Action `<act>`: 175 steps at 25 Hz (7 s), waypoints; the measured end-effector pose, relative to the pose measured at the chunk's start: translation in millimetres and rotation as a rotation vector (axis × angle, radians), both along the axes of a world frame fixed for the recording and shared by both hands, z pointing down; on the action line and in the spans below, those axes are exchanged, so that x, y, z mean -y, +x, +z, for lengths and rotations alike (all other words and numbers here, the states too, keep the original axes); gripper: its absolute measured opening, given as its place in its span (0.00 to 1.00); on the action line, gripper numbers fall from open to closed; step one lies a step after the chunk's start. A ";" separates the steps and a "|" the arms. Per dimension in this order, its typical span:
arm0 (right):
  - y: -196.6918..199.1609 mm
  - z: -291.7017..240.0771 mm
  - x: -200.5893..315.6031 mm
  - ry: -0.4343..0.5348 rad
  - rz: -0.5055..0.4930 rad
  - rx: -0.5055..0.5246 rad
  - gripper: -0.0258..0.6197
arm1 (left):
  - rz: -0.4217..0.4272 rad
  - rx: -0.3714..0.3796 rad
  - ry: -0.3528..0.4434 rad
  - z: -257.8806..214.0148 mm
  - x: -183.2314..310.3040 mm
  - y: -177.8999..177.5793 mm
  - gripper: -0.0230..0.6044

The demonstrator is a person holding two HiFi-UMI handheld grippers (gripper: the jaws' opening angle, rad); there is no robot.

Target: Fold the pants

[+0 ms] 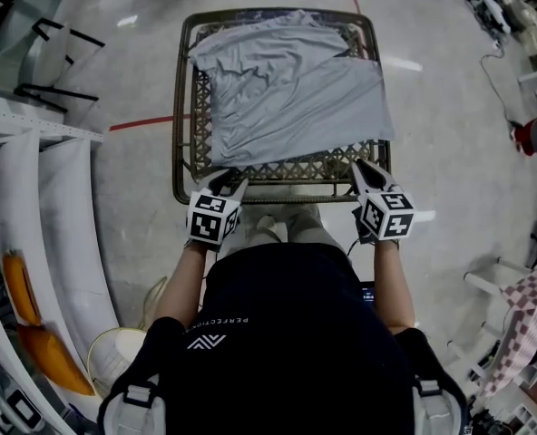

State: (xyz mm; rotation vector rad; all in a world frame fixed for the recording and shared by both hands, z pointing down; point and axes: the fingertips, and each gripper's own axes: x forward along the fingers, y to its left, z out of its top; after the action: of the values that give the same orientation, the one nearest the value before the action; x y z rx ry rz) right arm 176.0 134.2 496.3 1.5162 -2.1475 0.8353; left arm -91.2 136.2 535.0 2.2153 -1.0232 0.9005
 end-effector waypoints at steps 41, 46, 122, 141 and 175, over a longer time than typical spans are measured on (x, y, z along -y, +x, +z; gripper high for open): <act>147.4 96.3 90.5 -0.214 0.015 -0.107 0.33 | -0.088 0.085 -0.154 43.0 81.3 98.9 0.27; 151.9 113.0 97.2 -0.241 0.054 -0.077 0.38 | -0.065 0.086 -0.159 45.5 91.0 113.3 0.27; -1.4 68.5 136.7 -0.257 -0.293 -0.161 0.11 | -0.557 0.028 -0.197 57.2 47.5 -43.3 0.22; 6.5 41.4 164.4 -0.171 -0.229 -0.138 0.11 | -0.530 0.034 -0.133 15.7 81.5 -42.2 0.20; 2.4 -49.5 400.0 0.139 -0.146 -0.205 0.11 | -0.606 0.078 0.088 -57.7 285.8 -99.8 0.20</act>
State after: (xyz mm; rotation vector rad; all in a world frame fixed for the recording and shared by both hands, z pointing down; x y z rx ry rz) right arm 178.4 -265.7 446.8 1.4212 -2.1683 0.4681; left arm -191.0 -149.5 477.2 1.7692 -1.6711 0.6706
